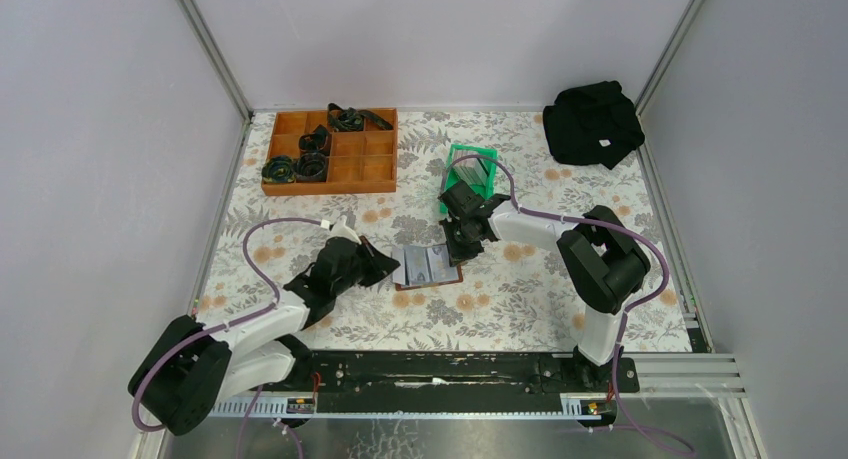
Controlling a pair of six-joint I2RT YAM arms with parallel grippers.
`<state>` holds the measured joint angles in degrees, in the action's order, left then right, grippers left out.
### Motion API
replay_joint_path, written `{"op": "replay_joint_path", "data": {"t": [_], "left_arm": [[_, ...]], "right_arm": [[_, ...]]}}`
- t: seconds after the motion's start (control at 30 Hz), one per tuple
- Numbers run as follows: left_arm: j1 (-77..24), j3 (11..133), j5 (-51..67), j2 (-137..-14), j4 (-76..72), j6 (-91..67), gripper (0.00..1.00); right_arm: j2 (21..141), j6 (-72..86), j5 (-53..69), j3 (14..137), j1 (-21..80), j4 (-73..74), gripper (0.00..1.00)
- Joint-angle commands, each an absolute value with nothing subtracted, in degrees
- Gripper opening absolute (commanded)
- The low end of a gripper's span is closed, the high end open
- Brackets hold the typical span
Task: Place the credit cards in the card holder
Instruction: Turn over the card slot in the card holder.
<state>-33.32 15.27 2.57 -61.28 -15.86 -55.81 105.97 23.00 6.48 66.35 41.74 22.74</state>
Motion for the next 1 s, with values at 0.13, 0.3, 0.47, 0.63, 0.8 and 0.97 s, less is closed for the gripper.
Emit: {"op": "replay_joint_path", "data": {"t": [0.13,0.3,0.47,0.63,0.8,0.97], "left_arm": [[-33.5,17.8,4.2,-64.5,-23.2,-56.4,0.00],[-35.1,20.3,4.0,-67.9,-24.9,-56.4,0.00],[-36.8,22.4,3.7,-70.7,-26.4,-56.8,0.00],[-38.6,24.1,3.3,-73.7,-27.2,-56.9,0.00],[-39.4,23.4,2.1,-74.8,-27.6,-57.4,0.00],[-39.7,22.6,1.4,-75.2,-27.9,-57.9,0.00]], "right_arm": [[107.3,22.4,4.0,65.5,42.4,23.6,0.00],[106.8,22.1,3.4,65.6,42.4,24.1,0.00],[106.4,21.8,3.1,65.5,42.4,24.6,0.00],[105.8,21.7,2.4,65.0,42.1,24.7,0.00],[104.8,21.7,1.5,64.3,41.5,24.9,0.00],[104.0,21.2,0.7,63.8,40.8,25.0,0.00]]}}
